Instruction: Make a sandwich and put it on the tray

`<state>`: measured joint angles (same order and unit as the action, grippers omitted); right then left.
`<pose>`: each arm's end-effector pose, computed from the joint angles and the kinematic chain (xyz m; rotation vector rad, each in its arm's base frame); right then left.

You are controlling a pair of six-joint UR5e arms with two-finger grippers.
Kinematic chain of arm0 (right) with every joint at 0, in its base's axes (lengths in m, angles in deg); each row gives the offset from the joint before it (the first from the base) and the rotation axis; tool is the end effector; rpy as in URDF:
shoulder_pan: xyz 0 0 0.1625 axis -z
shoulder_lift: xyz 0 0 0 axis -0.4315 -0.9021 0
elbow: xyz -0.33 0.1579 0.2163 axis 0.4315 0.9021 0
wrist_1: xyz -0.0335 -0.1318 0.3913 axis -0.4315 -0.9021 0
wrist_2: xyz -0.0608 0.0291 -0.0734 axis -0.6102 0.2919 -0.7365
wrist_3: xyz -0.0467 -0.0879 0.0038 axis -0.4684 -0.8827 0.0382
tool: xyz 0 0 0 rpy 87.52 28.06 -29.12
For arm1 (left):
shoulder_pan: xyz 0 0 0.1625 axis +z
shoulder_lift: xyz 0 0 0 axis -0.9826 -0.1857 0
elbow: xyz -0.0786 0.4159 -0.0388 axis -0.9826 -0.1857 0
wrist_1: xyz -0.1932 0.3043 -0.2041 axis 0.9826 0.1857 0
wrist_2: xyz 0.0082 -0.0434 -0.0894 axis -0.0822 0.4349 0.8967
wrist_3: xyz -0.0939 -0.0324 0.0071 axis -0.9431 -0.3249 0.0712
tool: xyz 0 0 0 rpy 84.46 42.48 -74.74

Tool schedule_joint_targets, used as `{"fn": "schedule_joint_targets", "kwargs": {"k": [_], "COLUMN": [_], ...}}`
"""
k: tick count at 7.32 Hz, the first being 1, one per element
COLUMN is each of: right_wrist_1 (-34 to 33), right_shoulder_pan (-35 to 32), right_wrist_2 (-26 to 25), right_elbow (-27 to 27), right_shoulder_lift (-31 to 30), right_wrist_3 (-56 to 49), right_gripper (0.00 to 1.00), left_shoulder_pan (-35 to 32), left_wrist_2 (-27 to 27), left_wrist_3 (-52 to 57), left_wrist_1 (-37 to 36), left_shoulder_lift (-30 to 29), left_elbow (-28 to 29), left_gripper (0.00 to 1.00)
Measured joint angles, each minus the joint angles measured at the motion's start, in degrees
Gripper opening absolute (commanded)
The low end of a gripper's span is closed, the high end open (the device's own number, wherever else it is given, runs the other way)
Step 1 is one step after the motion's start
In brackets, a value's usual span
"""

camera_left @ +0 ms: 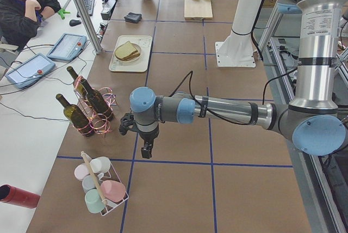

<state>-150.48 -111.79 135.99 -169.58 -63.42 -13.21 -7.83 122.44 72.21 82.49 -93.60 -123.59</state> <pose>0.0277 -0.4594 0.5626 0.0135 -0.8606 -0.0650 -0.0428 -0.4847 0.6158 0.0616 0.7275 0.1299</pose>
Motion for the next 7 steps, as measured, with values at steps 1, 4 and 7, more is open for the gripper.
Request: {"fn": "schedule_joint_targets", "kwargs": {"k": [1,4,7], "right_wrist_1": [0.0,0.0,0.0], "right_shoulder_pan": [0.0,0.0,0.0], "right_wrist_2": [0.0,-0.1,-0.1], "right_elbow": [0.0,0.0,-0.1], "right_shoulder_lift": [0.2,0.7,0.6], "right_wrist_3": [0.0,0.0,-0.3], "right_gripper": [1.0,1.0,1.0], "left_shoulder_pan": [-0.7,-1.2,-1.4], "left_wrist_2": [0.9,1.6,1.7], "left_wrist_3": [-0.2,-0.3,-0.4], "left_wrist_1": [0.0,2.3,4.5], "left_shoulder_lift": [0.0,-0.1,0.5], "left_elbow": [0.2,0.9,3.4], "left_gripper": [1.0,1.0,1.0]}}
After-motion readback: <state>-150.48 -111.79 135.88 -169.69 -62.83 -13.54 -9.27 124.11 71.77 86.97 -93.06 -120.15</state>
